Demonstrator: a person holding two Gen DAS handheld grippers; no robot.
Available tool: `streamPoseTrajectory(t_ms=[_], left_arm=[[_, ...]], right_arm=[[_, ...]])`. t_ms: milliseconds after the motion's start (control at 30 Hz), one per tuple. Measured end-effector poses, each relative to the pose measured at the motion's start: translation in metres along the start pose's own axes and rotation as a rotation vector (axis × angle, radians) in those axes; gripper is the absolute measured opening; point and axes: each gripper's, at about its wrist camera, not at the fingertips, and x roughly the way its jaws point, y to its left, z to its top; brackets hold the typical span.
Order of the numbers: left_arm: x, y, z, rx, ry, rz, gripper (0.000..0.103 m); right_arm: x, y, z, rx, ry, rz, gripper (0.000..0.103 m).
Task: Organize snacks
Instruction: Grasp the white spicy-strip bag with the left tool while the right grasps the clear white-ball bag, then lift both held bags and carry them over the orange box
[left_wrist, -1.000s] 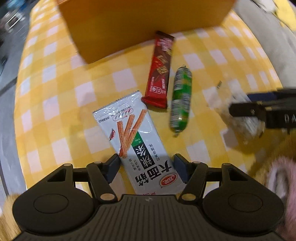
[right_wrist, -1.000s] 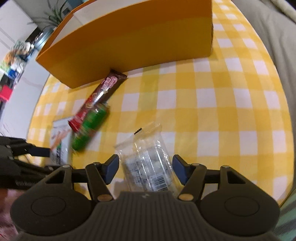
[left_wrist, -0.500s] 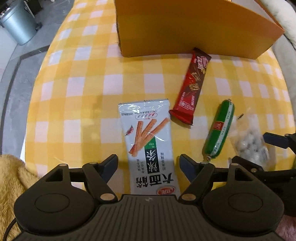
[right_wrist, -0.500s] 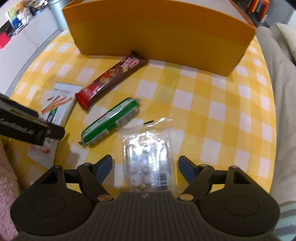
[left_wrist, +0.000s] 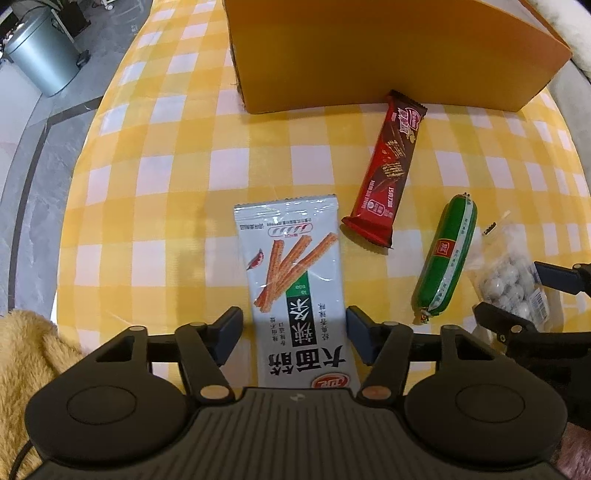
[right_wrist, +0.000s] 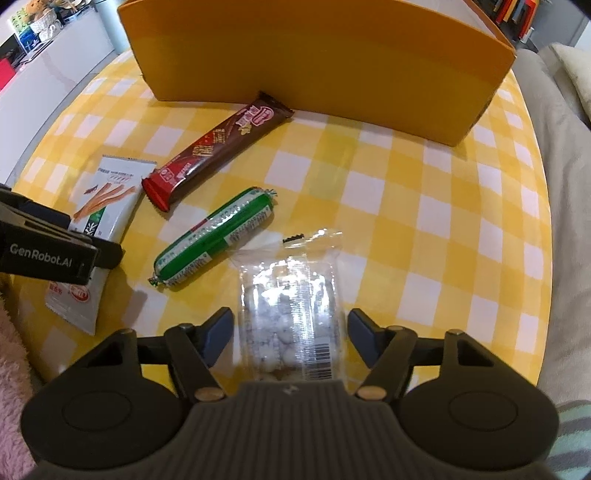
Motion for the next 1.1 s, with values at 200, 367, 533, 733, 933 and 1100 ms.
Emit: streamPoseTrajectory(t_ms=[200, 367, 533, 733, 933, 1100], left_arm=[[0.0, -0.003, -0.005, -0.009, -0.016, -0.006, 0.057], [-0.004, -0.002, -0.008, 0.007, -0.027, -0.013, 0.055], [-0.015, 0.007, -0.013, -0.006, -0.047, -0.04, 0.054], [-0.038, 0.011, -0.018, -0.002, -0.109, -0.078, 0.054], [-0.072, 0.011, -0.019, 0.01, -0.196, -0.116, 0.054], [-0.103, 0.012, -0.008, 0.022, -0.284, -0.143, 0.054]], right_arm=[[-0.002, 0.001, 0.0, -0.01, -0.007, 0.0, 0.056], [-0.003, 0.002, 0.0, -0.015, -0.013, -0.003, 0.052], [-0.007, 0.003, -0.003, -0.012, -0.024, -0.012, 0.05], [-0.019, 0.002, -0.002, 0.003, -0.041, -0.015, 0.049], [-0.041, -0.002, 0.004, 0.043, -0.079, -0.016, 0.049], [-0.068, -0.007, 0.015, 0.054, -0.146, -0.008, 0.049]])
